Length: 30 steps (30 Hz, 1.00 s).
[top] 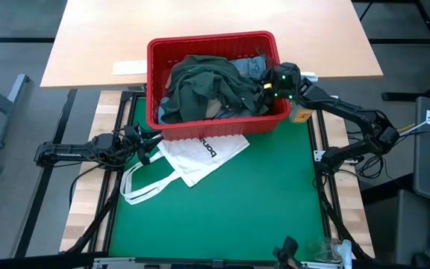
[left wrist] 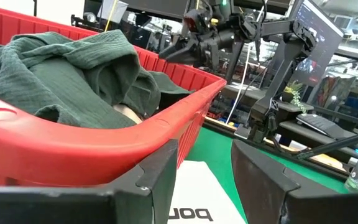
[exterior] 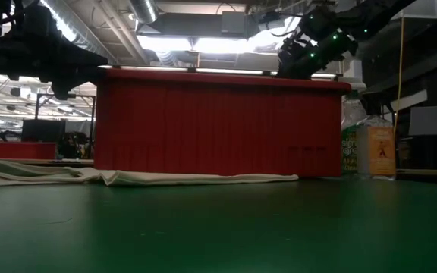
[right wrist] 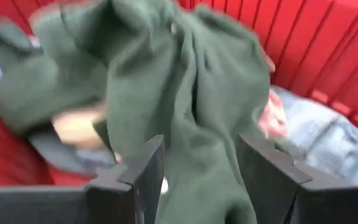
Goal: Fold laundry
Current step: Fold the green shirt
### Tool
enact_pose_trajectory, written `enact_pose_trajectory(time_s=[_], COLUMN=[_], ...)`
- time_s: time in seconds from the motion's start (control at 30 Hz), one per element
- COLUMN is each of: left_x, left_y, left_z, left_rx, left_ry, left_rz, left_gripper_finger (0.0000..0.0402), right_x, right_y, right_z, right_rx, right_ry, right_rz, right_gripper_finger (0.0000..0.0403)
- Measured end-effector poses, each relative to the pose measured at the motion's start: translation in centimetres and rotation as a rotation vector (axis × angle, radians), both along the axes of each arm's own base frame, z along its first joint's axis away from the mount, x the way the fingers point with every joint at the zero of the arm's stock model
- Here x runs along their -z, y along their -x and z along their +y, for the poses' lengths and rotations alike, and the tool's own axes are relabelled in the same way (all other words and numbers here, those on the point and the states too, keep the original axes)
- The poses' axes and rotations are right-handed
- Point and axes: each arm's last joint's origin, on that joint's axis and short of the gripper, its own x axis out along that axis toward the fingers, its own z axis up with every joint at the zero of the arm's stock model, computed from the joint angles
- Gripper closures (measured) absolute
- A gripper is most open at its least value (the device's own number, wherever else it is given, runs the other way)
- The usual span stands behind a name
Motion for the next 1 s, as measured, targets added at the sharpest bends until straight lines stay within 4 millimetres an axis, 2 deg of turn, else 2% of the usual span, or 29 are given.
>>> enact_pose_trajectory(time_s=[0.23, 0.67, 0.77, 0.93, 1.0], left_x=[0.0, 0.0, 0.0, 0.0, -0.2], left_y=[0.0, 0.0, 0.0, 0.0, 0.0], left_z=[0.0, 0.0, 0.0, 0.0, 0.0], left_rx=[0.003, 0.007, 0.007, 0.007, 0.007], left_ry=[0.0, 0.0, 0.0, 0.0, -0.001], left_rz=[0.0, 0.0, -0.001, -0.003, -0.024], left_gripper_finger=[0.0254, 0.0254, 0.0254, 0.0254, 0.0254], right_x=[0.8, 4.4, 4.9, 4.6, 4.0], right_y=[-0.2, -2.0, -2.1, -2.2, -2.4], right_z=[0.8, -0.7, -0.8, -0.9, -1.0], right_rx=[0.103, 0.065, 0.058, 0.058, 0.054], right_ry=[0.048, -0.013, -0.014, -0.002, 0.015], right_rz=[0.151, 0.234, 0.247, 0.235, 0.226], right_gripper_finger=[0.0205, 0.0211, 0.0244, 0.0369, 0.039])
